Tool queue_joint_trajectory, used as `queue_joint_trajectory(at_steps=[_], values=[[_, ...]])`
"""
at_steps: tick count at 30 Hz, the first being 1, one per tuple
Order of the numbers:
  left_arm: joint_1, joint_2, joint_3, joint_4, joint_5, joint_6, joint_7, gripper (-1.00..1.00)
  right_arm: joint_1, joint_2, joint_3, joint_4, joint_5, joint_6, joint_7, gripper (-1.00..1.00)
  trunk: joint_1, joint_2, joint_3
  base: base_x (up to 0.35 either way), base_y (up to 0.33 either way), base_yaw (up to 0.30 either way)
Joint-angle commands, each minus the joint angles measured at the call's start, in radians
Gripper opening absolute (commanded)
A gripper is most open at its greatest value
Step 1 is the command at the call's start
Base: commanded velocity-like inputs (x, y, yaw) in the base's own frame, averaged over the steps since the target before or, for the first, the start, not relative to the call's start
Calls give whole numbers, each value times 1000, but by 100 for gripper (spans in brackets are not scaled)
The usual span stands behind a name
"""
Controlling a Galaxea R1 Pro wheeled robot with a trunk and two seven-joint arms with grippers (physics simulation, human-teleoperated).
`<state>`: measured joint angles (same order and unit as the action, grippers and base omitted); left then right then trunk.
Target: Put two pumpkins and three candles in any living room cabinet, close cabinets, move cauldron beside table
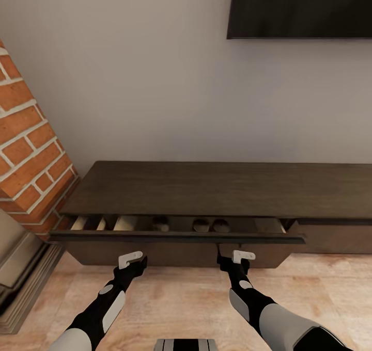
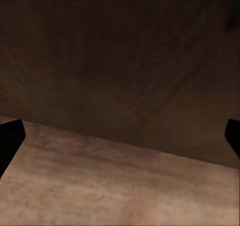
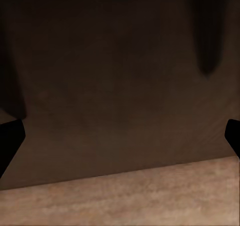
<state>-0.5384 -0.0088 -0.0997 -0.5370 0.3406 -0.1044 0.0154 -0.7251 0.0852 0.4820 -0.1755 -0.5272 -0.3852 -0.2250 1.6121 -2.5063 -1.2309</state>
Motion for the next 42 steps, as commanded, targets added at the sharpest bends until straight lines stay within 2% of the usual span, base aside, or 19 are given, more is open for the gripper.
queue_joint_trajectory(at_steps=[1, 22, 36, 42], values=[[0, 0, 0, 0, 0, 0, 0, 100, 0, 0, 3, -1, 4, 0, 1, 100, 0, 0, 0, 157, 0, 0], [0, 0, 0, 0, 0, -1, 0, 100, 0, 1, 3, -1, 4, 0, 1, 100, 0, 0, 0, 139, 0, 0], [0, 0, 0, 0, 0, -3, 0, 100, 0, 1, 3, -1, 4, 0, 1, 100, 0, 0, 0, 1, 0, 0], [0, 0, 1, 0, 0, -3, 0, 100, 0, 1, 4, -1, 4, 0, 1, 100, 0, 0, 0, -237, 0, 0]])
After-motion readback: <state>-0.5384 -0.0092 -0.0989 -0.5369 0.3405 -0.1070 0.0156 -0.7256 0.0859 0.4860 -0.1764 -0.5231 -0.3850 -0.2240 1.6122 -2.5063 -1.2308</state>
